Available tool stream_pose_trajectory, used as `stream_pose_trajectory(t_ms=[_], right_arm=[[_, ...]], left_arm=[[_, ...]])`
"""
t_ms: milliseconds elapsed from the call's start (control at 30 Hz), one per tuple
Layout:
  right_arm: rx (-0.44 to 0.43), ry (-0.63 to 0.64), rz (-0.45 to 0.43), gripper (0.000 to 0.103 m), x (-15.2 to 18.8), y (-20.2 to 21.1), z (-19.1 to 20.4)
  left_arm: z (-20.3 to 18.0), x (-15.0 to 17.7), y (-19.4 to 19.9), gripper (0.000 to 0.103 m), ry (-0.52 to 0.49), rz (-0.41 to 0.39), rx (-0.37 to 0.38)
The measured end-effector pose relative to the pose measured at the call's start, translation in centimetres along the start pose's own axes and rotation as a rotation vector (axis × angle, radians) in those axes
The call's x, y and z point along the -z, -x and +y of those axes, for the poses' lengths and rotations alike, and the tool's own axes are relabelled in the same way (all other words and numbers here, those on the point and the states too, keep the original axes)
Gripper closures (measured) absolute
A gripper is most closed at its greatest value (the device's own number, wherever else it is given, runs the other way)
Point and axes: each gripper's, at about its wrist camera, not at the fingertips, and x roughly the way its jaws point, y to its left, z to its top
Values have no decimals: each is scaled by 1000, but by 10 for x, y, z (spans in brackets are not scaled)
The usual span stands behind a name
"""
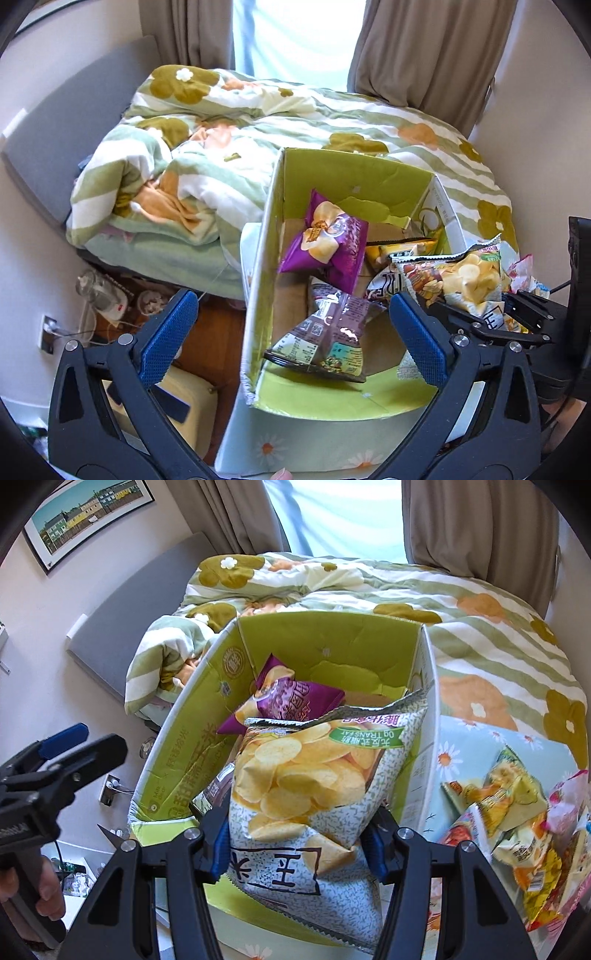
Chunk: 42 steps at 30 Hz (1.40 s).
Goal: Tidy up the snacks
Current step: 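Carry both bags over the green box and release them inside, then move both grippers back toward the remaining snack pile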
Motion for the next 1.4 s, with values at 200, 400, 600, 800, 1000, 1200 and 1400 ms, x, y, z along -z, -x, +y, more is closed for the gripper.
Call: stream_pose_trajectory(t_ms=[200,400,600,800,1000,1200,1400], right_arm=[[26,-40,-46,0,9,-1,-2],[80,2,-70,0,20,7,-3],[88,3,-157,0,25,48,-16],[61,-55,-225,0,42,113,-53],[120,-91,-282,0,86,171,-110],[212,-124,-276,0,139,198,-167],[234,-152,-217,0,184,200,-213]], left_arm=[[3,5,-8,0,-6,24,9],[-1,9,-6,0,14,18,22],[-29,6,20,0,-12,-32,24],[-92,21,63,0,-50,-115,31],[-170,52,82,0,-90,-131,68],[-239,96,80,0,-124,-88,93],[-288,136,66,0,-122,-23,108]])
